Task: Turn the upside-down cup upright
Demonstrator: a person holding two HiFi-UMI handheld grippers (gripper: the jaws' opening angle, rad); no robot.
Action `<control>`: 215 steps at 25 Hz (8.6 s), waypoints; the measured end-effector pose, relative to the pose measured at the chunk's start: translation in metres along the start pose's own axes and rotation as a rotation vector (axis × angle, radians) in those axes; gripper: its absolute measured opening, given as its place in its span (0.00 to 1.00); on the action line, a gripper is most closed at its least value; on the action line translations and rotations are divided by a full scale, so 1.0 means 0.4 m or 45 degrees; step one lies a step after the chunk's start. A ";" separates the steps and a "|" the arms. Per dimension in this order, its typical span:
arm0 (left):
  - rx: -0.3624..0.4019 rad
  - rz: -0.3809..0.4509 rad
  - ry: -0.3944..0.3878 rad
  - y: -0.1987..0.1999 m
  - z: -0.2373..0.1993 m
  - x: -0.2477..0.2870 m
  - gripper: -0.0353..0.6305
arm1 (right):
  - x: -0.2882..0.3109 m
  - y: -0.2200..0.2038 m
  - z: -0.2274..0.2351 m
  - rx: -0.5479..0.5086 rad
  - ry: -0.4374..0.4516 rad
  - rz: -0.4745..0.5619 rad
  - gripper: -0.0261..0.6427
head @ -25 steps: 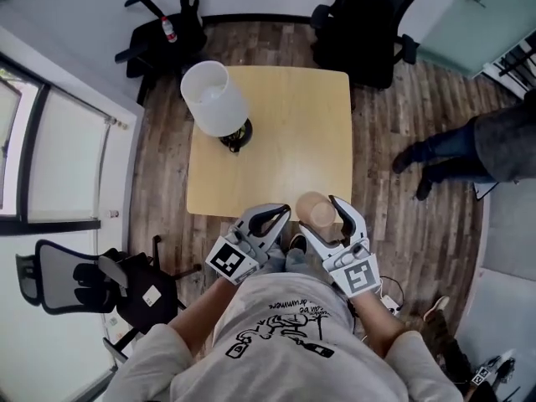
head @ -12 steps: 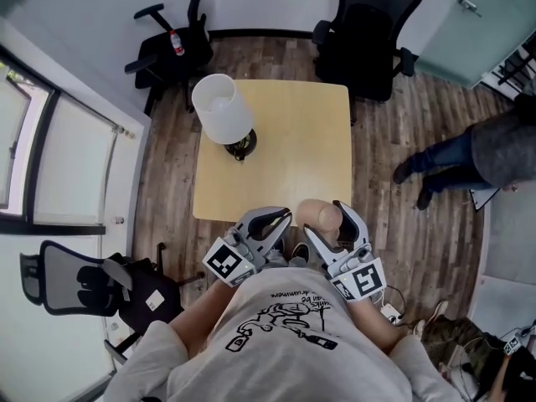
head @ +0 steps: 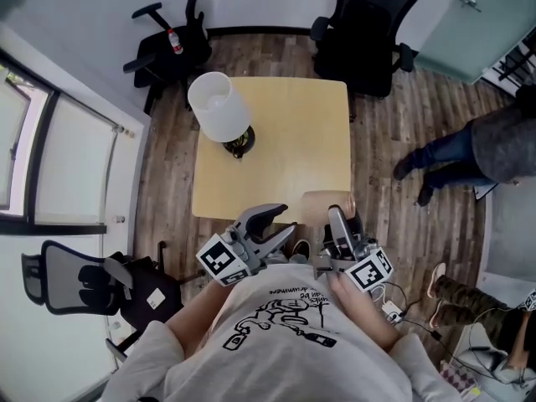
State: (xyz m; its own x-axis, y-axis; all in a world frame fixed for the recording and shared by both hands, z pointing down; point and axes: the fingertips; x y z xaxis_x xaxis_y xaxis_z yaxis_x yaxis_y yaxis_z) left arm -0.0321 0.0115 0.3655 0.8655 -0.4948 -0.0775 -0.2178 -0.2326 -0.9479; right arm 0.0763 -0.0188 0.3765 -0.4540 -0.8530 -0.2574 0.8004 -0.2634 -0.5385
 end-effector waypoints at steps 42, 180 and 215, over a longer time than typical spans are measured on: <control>-0.247 -0.197 -0.376 -0.016 0.104 0.130 0.09 | -0.013 0.030 0.013 0.496 0.185 0.289 0.52; 0.279 -0.368 -0.230 -0.547 -0.224 0.166 0.60 | -0.048 -0.509 0.509 -1.169 0.219 -1.189 0.54; 0.393 -0.413 -0.248 -0.692 -0.262 0.169 0.60 | -0.083 -0.569 0.638 -1.269 0.190 -1.216 0.54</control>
State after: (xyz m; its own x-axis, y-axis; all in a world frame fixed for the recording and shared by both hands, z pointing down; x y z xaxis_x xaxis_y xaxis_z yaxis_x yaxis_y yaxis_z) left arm 0.0393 -0.0452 0.6551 0.9415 -0.2651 0.2082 0.1951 -0.0753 -0.9779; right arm 0.0093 -0.0454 0.7124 -0.7489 -0.4542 0.4826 -0.4257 -0.2285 -0.8755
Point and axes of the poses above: the fingertips, and each gripper's own axes: x forward along the fingers, z to its right, y out of its top, and after that the axes turned 1 degree about y, right-handed
